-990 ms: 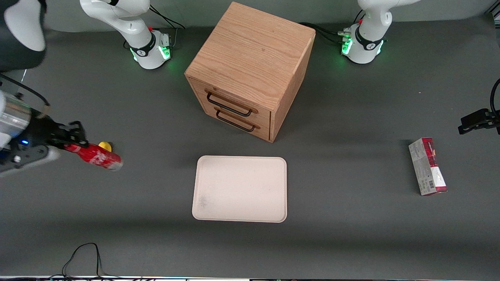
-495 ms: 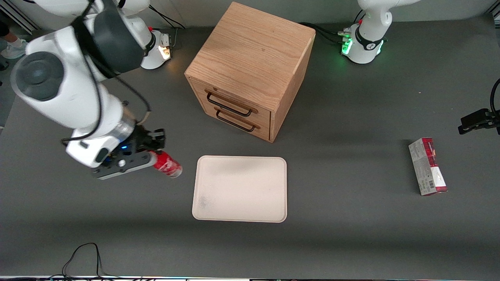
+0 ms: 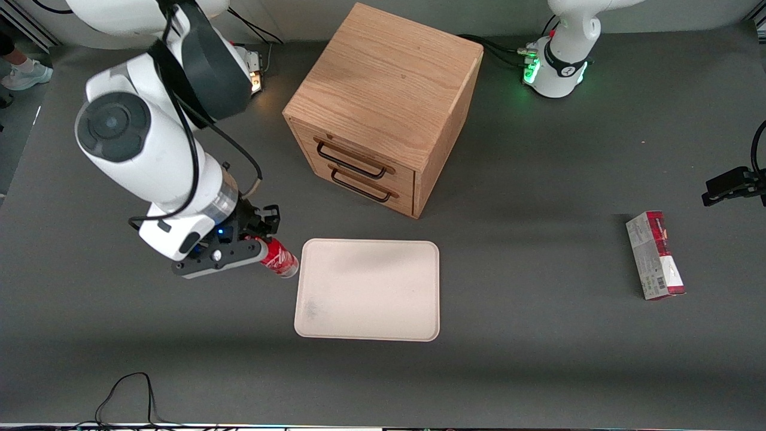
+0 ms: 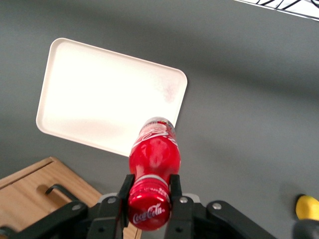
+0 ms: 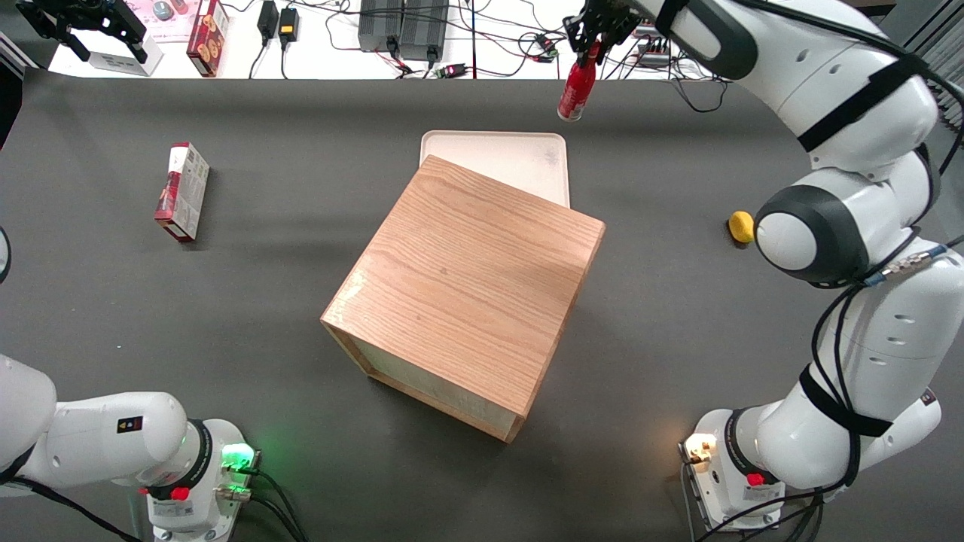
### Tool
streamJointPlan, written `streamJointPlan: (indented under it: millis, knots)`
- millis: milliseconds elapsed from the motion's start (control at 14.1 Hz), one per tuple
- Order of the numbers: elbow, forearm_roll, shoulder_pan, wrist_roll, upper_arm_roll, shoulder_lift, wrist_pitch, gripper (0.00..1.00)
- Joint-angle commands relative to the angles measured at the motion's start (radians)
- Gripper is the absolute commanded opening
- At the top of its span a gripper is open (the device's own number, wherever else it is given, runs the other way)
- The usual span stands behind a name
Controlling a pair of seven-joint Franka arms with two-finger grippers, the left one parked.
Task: Place coke bottle on tray
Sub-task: 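Carry the bottle over the white tray and lower it onto it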
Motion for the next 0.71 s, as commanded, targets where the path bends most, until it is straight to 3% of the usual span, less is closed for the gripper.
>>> streamJointPlan:
  millis: [0, 636]
  knots:
    - [0.05, -0.019, 0.001, 0.009, 0.003, 0.099, 0.058, 0.0]
    - [0.046, -0.02, -0.006, 0.007, -0.005, 0.306, 0.224, 0.0]
